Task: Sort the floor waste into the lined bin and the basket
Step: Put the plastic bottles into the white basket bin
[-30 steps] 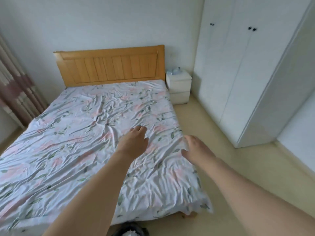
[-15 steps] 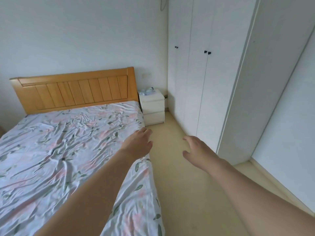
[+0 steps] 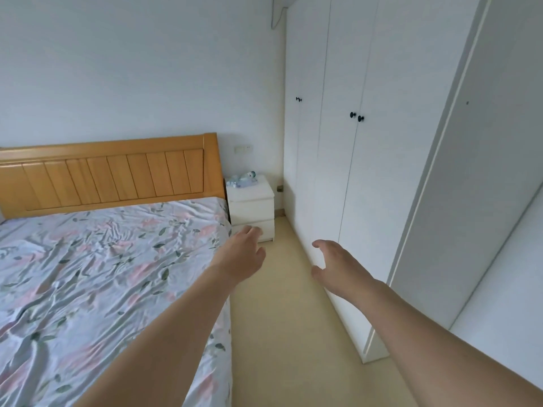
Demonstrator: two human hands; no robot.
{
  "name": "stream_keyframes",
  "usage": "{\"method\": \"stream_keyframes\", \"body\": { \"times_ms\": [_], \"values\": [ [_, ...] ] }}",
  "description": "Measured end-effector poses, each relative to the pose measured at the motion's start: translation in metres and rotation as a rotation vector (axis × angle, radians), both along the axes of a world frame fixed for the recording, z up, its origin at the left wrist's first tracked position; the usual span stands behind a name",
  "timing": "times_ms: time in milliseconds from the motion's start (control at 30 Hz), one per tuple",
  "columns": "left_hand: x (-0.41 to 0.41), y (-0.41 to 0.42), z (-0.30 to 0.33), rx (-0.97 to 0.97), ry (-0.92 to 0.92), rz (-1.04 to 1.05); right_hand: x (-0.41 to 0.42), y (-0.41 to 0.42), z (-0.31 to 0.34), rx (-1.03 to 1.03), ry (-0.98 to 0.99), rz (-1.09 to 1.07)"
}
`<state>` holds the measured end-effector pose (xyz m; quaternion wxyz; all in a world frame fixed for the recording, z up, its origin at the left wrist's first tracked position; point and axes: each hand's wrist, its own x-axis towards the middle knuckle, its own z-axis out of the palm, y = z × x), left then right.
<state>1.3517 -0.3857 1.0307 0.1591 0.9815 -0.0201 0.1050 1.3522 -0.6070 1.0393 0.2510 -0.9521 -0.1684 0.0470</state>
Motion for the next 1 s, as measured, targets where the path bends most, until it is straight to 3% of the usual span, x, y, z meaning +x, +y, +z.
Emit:
{"method": "stream_keyframes", "body": {
  "times_ms": [267, 367, 467, 700, 1000],
  "values": [
    [0.196, -0.005, 0.003, 0.056, 0.006, 0.100, 0.215, -0.011, -0.005, 0.058, -0.032, 0.065],
    [0.261, 0.010, 0.016, 0.158, 0.033, 0.123, 0.293, -0.004, 0.010, 0.084, -0.030, 0.102],
    [0.315, 0.030, 0.025, 0.123, 0.030, 0.201, 0.367, 0.012, 0.015, 0.093, -0.036, 0.119],
    [0.441, 0.093, 0.012, 0.042, 0.055, 0.342, 0.517, 0.079, -0.003, 0.086, 0.015, 0.212],
    [0.652, 0.209, 0.001, -0.038, 0.048, 0.352, 0.746, 0.198, -0.001, 0.025, -0.031, 0.253]
  ]
}}
